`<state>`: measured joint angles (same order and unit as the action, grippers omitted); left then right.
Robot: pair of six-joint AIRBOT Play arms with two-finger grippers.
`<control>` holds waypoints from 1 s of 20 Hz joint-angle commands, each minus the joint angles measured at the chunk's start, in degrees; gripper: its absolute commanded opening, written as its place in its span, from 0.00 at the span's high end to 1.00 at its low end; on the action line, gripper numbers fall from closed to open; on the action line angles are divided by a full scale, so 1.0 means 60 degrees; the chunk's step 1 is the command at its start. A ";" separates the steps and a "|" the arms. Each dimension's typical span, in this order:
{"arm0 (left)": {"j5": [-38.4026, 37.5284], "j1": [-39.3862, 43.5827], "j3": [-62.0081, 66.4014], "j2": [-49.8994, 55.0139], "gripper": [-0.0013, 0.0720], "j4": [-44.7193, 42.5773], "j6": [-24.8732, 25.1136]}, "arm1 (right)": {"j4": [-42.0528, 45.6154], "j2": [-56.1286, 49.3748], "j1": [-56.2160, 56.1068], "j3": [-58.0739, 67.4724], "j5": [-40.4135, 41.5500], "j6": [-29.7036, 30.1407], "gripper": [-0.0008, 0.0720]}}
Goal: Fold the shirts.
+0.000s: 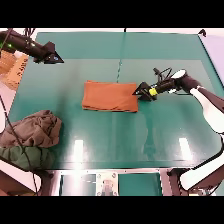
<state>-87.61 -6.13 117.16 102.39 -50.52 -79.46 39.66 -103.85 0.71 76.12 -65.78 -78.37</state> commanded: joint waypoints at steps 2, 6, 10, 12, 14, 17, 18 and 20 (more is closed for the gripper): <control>-0.0007 -0.0007 0.0004 0.0000 0.96 0.0004 -0.0022 | -0.1719 -0.0455 -0.0525 -0.0178 0.0718 0.0867 0.69; -0.0051 -0.0007 0.0004 0.0000 0.96 0.0007 -0.0029 | -0.1632 0.0197 0.0364 0.0448 0.0419 0.0623 0.97; -0.0087 -0.0007 0.0004 0.0000 0.96 0.0015 -0.0029 | 0.0645 0.2215 0.3268 0.0393 -0.0047 -0.0503 0.97; -0.0069 -0.0007 0.0004 0.0000 0.96 0.0015 -0.0018 | 0.1526 0.3224 0.5129 0.0117 -0.0208 -0.0892 0.97; -0.0062 -0.0007 0.0004 0.0000 0.96 0.0015 -0.0004 | 0.1960 0.3963 0.7027 -0.0277 -0.0386 -0.0907 0.97; -0.0066 -0.0007 0.0004 0.0000 0.96 0.0015 0.0000 | 0.2634 0.4251 0.9544 -0.0772 -0.0969 -0.0903 0.97; -0.0066 -0.0007 0.0004 0.0000 0.96 0.0015 0.0000 | 0.2969 0.4255 1.0298 -0.1042 -0.1107 -0.0907 0.97; -0.0051 -0.0007 0.0004 0.0000 0.96 0.0015 0.0000 | 0.3606 0.4371 1.1457 -0.1916 -0.1020 -0.0951 0.97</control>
<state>-88.03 -6.15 117.16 102.37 -50.41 -79.57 55.18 -79.37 58.26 69.49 -70.43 -83.44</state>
